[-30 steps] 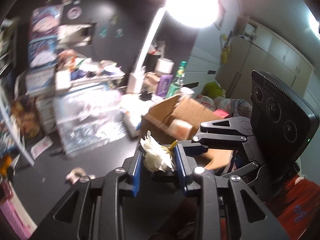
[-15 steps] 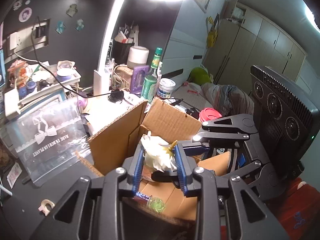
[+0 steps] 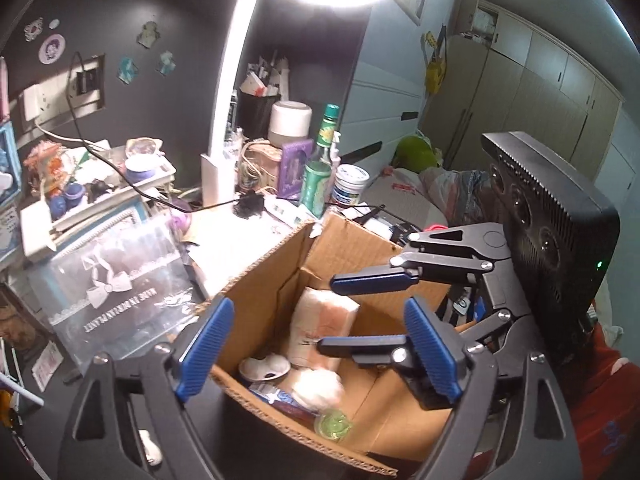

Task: Organize objects
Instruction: 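Carry the flower clip into the cardboard box and open the right gripper, then move the right gripper to the white fluffy clip and grasp it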

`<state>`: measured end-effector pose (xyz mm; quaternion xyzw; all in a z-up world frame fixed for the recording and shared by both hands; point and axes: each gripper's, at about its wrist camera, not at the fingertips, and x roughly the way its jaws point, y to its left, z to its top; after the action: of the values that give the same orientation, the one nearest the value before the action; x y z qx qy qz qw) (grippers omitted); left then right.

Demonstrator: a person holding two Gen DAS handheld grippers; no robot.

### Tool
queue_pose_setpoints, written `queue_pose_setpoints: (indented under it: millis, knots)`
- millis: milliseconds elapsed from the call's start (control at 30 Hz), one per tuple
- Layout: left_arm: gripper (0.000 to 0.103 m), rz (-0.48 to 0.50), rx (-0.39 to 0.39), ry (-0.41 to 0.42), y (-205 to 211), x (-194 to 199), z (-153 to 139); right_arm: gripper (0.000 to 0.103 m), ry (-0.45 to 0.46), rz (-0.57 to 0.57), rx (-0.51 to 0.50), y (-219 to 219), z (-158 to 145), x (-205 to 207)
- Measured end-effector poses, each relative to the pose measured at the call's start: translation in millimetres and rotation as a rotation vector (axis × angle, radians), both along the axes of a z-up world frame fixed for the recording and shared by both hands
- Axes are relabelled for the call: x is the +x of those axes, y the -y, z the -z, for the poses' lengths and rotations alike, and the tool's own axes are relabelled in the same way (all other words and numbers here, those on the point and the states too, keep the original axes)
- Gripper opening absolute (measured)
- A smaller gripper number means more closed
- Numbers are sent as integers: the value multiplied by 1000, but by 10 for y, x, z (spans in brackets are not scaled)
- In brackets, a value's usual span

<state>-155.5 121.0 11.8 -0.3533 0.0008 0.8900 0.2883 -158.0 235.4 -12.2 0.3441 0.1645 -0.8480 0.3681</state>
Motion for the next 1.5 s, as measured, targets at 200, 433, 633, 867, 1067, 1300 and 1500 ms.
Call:
queue_pose_setpoints:
  millis: [200,433,633,867,1067,1300,1500]
  knots:
    - [86,-42,18,-16,210,102,-45,38,-16,-6,2,67,-39,74]
    - [94,-175,39,-98,755,419,-163,38,-49,-62,-28,359,-160,311]
    - [97,-306,26,-130,1281,720,-33,38,-49,-179,-62,890,-164,639]
    - [97,-398,0,-120,1729,929,325,38,16,-295,-47,1501,132,880]
    - [97,-469,-8,-93,2071,1070,649,38,95,-298,-16,1841,539,839]
    - [97,-495,2,-31,2311,1131,1035,42,146,-175,40,2059,1130,524]
    - [97,-503,7,14,2425,1094,1232,42,146,-99,71,2138,1409,254]
